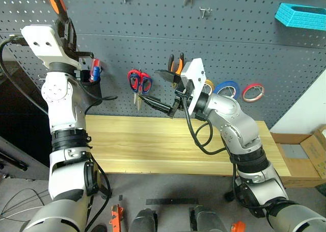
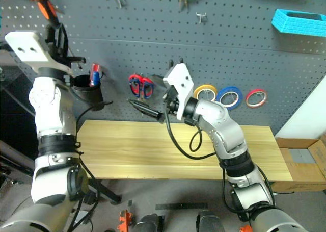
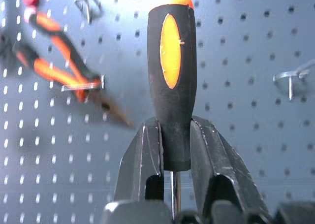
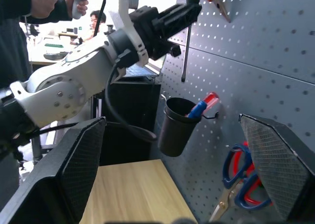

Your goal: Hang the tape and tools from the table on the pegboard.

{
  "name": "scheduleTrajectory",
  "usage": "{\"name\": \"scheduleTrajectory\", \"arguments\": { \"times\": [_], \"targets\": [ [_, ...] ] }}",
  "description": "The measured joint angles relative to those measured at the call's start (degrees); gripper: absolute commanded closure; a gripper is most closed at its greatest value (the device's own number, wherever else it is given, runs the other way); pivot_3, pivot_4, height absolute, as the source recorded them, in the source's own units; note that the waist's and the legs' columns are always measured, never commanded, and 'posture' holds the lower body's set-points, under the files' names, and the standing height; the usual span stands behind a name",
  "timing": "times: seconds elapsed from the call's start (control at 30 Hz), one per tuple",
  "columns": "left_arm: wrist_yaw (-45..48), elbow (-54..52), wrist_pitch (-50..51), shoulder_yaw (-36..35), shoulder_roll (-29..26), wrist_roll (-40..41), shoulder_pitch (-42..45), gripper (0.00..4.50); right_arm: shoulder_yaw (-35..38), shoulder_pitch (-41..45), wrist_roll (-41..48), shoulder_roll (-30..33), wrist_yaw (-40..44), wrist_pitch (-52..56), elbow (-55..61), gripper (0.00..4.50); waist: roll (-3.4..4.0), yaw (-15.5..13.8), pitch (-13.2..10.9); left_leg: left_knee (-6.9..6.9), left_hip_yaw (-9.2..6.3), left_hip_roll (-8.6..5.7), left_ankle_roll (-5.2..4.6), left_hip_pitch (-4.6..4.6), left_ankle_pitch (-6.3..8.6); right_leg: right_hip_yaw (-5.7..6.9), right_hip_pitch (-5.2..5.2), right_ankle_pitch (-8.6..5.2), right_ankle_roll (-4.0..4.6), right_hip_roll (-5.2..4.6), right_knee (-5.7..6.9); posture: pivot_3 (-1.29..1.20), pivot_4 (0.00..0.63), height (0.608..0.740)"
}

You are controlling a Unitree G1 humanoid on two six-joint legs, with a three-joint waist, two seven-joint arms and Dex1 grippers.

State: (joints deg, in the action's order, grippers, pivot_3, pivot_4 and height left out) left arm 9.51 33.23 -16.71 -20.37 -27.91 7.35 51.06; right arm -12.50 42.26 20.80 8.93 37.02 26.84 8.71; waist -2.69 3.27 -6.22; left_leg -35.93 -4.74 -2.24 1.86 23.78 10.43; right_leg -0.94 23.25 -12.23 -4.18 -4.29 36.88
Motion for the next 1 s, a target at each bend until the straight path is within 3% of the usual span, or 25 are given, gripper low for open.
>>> {"name": "scheduleTrajectory", "arguments": {
  "times": [0.13, 0.27, 0.4, 0.6, 1.0],
  "targets": [
    [-0.49, 7.79, -4.06, 0.26, -0.97, -1.06, 1.22, 4.08, 0.0, -1.31, 0.22, 0.25, -0.96, 2.0, 2.92, 0.0, 0.03, 0.22, -0.01, -0.01, -0.01, 0.01, -0.01, 0.01, 0.0, -0.01, 0.0, -0.01, -0.01, 0.0, 0.01, -0.08, 0.049, 0.74],
    [-1.49, 10.24, -5.06, 0.6, -1.13, -1.71, 1.36, 4.08, 0.02, -2.16, 0.72, 0.75, -2.06, 4.5, 5.68, 0.0, 0.1, 0.23, -0.11, -0.01, -0.06, 0.01, -0.01, 0.03, 0.01, 0.01, 0.0, -0.01, -0.02, 0.0, 0.0, -0.09, 0.135, 0.74],
    [-1.87, 8.0, -5.25, 0.99, -2.62, -2.01, 1.44, 4.08, 0.68, -3.04, 2.12, 1.06, -4.55, 9.3, 10.82, 0.0, 0.52, 0.16, -2.2, -0.03, -0.07, 0.08, -0.04, -0.09, 0.0, 0.0, -0.06, -0.22, -0.17, 0.0, 0.06, -0.09, 0.199, 0.74],
    [-2.08, 7.04, -4.68, 0.98, -3.48, -1.94, 0.55, 4.08, 1.52, -4.56, 4.0, 1.31, -7.38, 14.44, 14.1, 0.0, 0.81, 0.12, -4.31, 0.0, -0.13, 0.1, -0.06, 0.06, 0.0, 0.02, 0.1, -0.13, 0.14, 0.02, 0.12, -0.1, 0.234, 0.74],
    [-5.03, 12.86, -6.12, 2.57, -4.08, -3.91, 0.53, 4.08, 2.4, -5.2, 7.03, 2.21, -10.88, 20.42, 18.09, 0.0, 0.62, 0.32, -7.36, 0.02, -0.12, 0.14, -0.09, 0.47, 0.03, 0.03, 0.51, -0.12, 0.14, 0.01, 0.11, -0.13, 0.272, 0.74]
  ]
}}
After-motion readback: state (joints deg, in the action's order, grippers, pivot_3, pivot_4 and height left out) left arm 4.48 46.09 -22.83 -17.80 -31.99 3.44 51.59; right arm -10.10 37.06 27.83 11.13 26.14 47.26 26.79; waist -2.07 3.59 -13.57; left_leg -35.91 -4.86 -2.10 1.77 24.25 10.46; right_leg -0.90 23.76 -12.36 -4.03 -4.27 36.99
